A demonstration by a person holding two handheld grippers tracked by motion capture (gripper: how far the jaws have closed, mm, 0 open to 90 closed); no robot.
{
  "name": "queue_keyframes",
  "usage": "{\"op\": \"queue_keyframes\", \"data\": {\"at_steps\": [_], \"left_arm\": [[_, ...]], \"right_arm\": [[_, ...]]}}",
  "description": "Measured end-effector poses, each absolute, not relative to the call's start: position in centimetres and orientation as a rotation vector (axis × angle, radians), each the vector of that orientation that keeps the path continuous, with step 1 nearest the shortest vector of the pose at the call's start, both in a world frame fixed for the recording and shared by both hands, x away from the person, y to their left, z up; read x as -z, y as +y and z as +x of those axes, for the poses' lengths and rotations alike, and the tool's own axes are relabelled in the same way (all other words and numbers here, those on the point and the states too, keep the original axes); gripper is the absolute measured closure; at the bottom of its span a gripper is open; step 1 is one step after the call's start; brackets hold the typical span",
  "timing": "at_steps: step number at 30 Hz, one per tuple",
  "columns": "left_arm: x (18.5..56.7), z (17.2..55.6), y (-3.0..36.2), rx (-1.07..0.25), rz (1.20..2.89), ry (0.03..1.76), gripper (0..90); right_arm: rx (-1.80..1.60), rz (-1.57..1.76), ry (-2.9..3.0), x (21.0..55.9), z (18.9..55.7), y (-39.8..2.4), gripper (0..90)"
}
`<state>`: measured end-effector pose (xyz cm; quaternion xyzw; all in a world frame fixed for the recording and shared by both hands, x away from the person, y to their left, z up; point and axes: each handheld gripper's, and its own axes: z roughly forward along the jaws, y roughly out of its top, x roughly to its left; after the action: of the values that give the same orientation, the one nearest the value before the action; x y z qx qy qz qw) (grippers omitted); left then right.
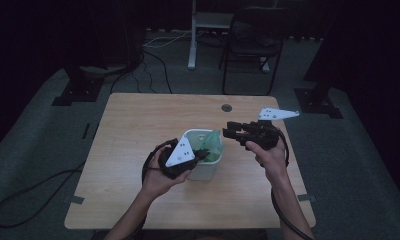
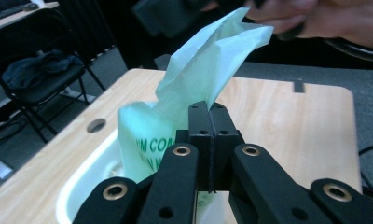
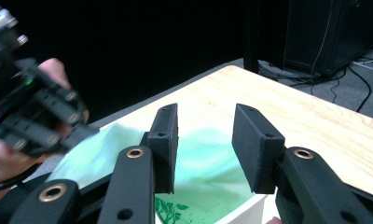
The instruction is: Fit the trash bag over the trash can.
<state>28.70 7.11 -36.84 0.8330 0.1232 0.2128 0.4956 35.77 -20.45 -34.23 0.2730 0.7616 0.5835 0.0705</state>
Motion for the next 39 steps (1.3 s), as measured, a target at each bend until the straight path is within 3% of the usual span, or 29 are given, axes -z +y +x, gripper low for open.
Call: {"op": "queue_keyframes", "data": {"at_steps": [11,18,24,39], "left_arm": [[40.6,26.8,6.8,-0.494,2.117,0.314,89.8],[42.4,26.7,7.4,-0.476,2.17,0.355,81.1],[41.9,26.4,8.8,-0.505,2.146,0.391,68.7],[39.5,27.5,8.8,-0.525,2.059,0.403,59.2]], "right_arm": [[-1.682,0.774,2.404,36.1,34.1,-19.3,55.9],[-1.598,0.832,2.419,37.6,33.9,-19.8,55.3],[-1.572,0.876,2.41,38.3,34.0,-20.6,55.0],[-1.557,0.922,2.419,39.7,34.1,-21.2,55.1]]}}
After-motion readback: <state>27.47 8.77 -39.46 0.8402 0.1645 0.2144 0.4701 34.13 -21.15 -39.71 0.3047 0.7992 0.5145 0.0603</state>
